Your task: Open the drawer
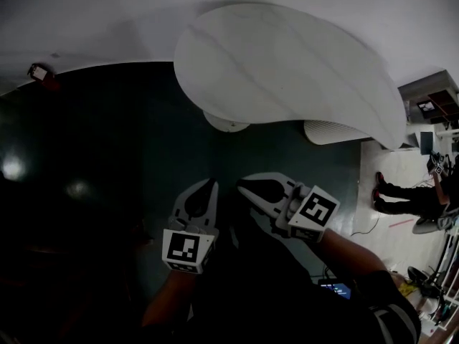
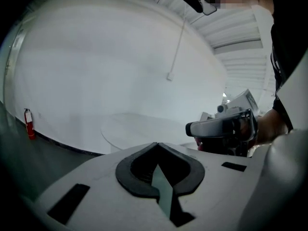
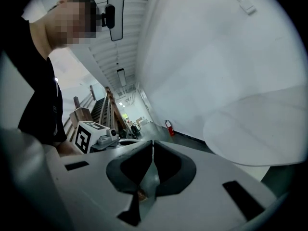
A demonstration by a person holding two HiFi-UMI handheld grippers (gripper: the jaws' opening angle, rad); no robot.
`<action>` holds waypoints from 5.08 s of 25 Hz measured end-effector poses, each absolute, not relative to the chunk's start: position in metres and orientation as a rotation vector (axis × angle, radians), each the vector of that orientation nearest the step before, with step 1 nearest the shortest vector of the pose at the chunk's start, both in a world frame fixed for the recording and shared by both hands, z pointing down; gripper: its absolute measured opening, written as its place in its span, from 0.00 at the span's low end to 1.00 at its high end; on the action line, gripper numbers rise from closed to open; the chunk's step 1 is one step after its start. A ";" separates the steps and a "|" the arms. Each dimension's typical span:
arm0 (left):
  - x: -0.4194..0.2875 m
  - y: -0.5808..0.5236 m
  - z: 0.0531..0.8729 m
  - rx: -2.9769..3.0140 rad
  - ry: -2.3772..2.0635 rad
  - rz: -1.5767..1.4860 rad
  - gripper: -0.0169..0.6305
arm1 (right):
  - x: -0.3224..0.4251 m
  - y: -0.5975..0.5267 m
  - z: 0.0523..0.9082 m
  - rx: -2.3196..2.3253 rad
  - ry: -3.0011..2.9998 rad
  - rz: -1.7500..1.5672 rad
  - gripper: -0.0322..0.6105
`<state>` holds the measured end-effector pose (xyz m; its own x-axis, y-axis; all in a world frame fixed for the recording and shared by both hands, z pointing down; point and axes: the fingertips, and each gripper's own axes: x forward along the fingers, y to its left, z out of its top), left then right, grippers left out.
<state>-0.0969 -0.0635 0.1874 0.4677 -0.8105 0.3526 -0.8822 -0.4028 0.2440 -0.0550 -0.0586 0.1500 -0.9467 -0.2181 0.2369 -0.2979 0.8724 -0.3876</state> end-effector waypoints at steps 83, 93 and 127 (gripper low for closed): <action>-0.007 -0.278 0.529 2.735 -1.236 0.238 0.24 | -0.022 -0.292 0.748 0.943 -2.293 0.523 0.16; -0.020 -0.286 0.523 2.875 -0.953 0.282 0.20 | -0.033 -0.300 0.750 0.900 -2.328 0.603 0.17; -0.018 -0.289 0.523 2.946 -0.795 0.312 0.12 | -0.032 -0.308 0.756 1.002 -2.265 0.623 0.18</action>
<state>-0.0181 -0.2888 0.5228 0.8453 -0.4894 0.2144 -0.5046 -0.8632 0.0189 -0.0317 -0.3082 0.7559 -0.5505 -0.5022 0.6669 -0.7726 0.6091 -0.1791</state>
